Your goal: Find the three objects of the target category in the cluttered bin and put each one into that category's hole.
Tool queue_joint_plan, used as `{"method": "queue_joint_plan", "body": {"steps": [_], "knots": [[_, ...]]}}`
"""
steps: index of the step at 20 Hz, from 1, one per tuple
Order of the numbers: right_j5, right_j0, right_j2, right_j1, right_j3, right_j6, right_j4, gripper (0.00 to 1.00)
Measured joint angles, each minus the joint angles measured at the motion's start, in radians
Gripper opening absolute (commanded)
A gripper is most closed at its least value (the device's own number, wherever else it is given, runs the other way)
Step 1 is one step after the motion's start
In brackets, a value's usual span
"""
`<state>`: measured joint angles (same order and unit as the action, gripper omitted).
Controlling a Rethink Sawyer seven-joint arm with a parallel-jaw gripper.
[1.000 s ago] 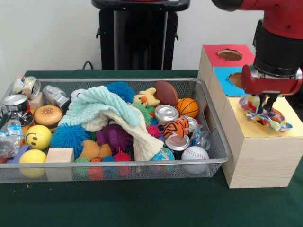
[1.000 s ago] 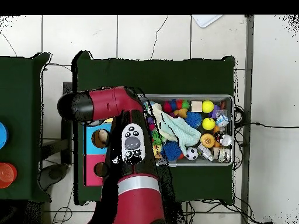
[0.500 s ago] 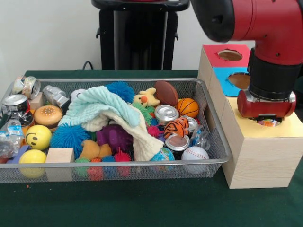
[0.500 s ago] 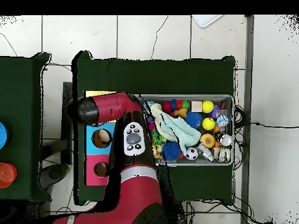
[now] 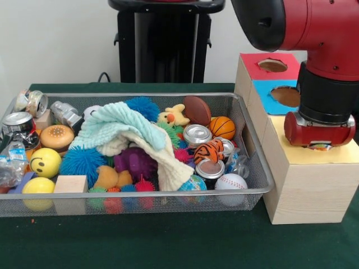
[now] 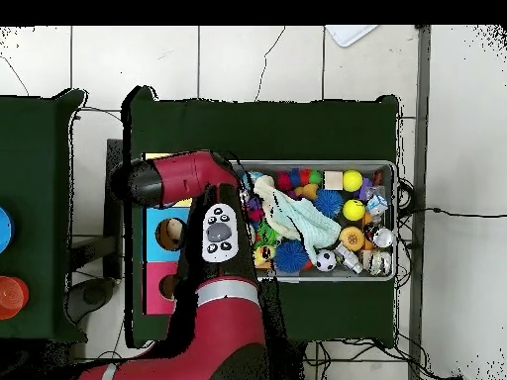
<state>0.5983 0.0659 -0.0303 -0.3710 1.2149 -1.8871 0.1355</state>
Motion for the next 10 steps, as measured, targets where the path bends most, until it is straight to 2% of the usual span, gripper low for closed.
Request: {"method": "queue_joint_plan", "body": {"steps": [10], "knots": [[0.012, 0.03, 0.038, 0.005, -0.014, 0.0, -0.004, 1.0]]}}
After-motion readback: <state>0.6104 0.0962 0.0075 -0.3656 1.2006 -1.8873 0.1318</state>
